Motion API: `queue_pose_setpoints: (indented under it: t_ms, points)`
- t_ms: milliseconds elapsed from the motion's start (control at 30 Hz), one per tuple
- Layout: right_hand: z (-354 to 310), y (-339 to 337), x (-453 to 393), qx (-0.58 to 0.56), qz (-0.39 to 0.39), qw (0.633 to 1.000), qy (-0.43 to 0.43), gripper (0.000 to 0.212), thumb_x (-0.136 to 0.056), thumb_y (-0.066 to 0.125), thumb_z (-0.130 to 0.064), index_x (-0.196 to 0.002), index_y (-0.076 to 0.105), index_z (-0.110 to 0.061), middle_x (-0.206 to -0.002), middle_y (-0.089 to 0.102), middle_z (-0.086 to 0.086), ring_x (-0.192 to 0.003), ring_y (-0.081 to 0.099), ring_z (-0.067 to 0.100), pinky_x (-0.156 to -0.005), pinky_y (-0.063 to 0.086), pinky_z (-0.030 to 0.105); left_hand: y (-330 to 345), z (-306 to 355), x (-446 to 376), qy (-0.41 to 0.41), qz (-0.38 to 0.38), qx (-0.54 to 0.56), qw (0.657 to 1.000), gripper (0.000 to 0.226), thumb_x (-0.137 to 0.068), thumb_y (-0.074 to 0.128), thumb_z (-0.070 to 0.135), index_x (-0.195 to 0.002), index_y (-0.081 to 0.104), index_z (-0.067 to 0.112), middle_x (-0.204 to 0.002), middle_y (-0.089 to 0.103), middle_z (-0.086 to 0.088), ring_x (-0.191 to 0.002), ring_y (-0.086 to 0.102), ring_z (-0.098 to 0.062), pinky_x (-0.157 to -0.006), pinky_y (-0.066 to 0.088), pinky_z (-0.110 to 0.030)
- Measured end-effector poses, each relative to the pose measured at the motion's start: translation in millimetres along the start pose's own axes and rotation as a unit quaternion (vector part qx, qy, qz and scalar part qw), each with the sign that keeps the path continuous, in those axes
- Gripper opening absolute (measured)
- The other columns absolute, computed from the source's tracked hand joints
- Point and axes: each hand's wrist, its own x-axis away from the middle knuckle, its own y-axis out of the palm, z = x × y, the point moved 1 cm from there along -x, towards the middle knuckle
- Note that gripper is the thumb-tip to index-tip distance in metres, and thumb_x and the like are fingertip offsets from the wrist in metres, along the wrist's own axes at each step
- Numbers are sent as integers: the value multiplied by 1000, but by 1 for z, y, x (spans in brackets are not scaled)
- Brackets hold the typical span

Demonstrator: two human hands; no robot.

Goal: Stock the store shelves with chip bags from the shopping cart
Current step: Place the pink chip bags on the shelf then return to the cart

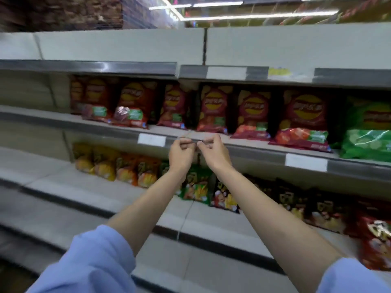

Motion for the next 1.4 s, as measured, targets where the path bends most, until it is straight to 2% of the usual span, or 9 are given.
queue_pose_setpoints:
  t_ms: [100,200,367,500,633,767,900,1167,1400]
  points:
    - [2,51,34,-32,-55,998,-3,31,-99,50,-35,-119,49,-11,-102,53,-2,-97,54,17,-79,40,27,-64,-22,19,-14,40,-55,998,6,-92,59,11,-93,57,17,-104,65,-12,-99,64,-25,-90,53,-39]
    - [-1,101,63,-64,-100,993,14,29,-97,51,-38,-113,51,-13,-96,56,-3,-88,57,18,-76,45,32,-127,-42,34,-33,80,-80,993,8,-92,59,13,-99,56,13,-102,64,-10,-95,64,-23,-75,54,-27]
    - [-14,189,100,-110,-208,971,38,24,-97,50,-37,-103,49,-14,-88,56,-3,-80,59,18,-71,50,34,-231,-64,51,-86,168,-80,979,5,-92,57,17,-94,58,13,-95,65,-6,-92,65,-20,-88,49,-35]
    - [-31,264,122,-104,-290,951,29,24,-96,52,-36,-104,48,-14,-88,56,-2,-86,61,20,-75,52,35,-317,-82,70,-111,230,-70,964,7,-91,58,17,-97,59,14,-97,65,-4,-87,64,-15,-73,49,-23]
    - [-58,354,145,-105,-360,927,11,21,-97,51,-31,-106,48,-13,-90,56,0,-79,59,15,-73,52,33,-410,-105,84,-142,315,-51,937,19,-93,56,17,-107,60,5,-98,65,-7,-91,64,-19,-80,51,-27]
    - [-83,442,164,-145,-391,909,24,18,-97,51,-30,-105,49,-14,-96,57,2,-75,58,9,-61,48,20,-494,-121,81,-147,375,-25,915,14,-95,55,18,-102,62,8,-98,67,-6,-84,65,-14,-86,53,-31]
    - [-113,530,185,-176,-420,890,33,16,-99,50,-31,-107,49,-18,-103,59,2,-83,60,11,-69,51,23,-573,-129,65,-141,397,-19,907,10,-95,56,20,-98,62,13,-94,68,-1,-90,66,-14,-83,52,-27]
    - [-150,651,194,-247,-442,857,96,16,-99,49,-31,-111,52,-21,-103,60,-2,-88,62,10,-68,48,19,-684,-162,37,-162,434,7,886,9,-96,54,18,-94,63,16,-97,68,-6,-88,66,-15,-76,50,-23]
    - [-160,751,175,-344,-477,779,218,21,-97,51,-35,-112,57,-22,-110,63,3,-101,63,16,-82,49,28,-761,-204,-13,-179,491,63,850,9,-95,55,15,-92,63,14,-94,69,-7,-86,66,-16,-76,51,-25]
